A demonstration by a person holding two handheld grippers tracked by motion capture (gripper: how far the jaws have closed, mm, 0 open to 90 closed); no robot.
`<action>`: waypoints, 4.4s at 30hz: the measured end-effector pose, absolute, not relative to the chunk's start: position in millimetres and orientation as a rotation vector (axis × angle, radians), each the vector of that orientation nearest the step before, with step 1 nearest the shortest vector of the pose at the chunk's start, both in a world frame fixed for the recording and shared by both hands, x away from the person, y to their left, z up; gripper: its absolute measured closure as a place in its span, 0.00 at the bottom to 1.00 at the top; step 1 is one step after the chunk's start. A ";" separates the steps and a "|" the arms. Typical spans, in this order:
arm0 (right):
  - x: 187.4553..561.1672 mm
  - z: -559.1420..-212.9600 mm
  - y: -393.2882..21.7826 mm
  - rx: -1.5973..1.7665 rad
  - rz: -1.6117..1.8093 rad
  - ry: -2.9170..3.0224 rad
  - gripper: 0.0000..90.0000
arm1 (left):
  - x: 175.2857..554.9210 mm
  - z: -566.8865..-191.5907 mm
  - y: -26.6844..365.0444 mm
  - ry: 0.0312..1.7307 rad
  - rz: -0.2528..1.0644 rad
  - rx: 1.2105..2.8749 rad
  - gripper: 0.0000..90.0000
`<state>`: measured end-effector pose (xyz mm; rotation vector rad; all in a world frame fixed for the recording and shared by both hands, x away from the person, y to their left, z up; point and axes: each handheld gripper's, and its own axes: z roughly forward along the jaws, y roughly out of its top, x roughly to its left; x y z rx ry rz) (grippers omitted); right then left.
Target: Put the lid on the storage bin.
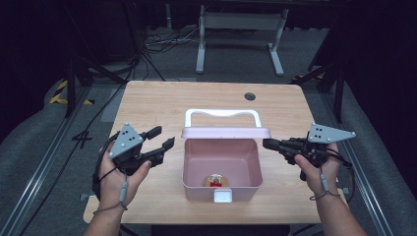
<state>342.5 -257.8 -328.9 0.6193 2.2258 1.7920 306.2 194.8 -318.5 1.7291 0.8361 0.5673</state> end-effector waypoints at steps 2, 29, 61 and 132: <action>341.6 -329.0 -257.9 0.620 1.796 2.223 1.00 | 307.8 -319.3 203.9 0.862 0.573 1.711 0.52; 329.6 -331.8 -256.5 0.647 1.698 2.382 1.00 | 344.7 -338.1 238.3 0.950 0.676 1.692 0.49; 322.0 -331.6 -245.0 0.613 1.351 2.751 1.00 | 351.2 -347.9 241.7 0.987 0.688 1.710 0.48; 322.1 -324.4 -248.7 0.577 1.220 2.876 0.88 | 353.8 -361.7 235.5 0.994 0.661 1.746 0.45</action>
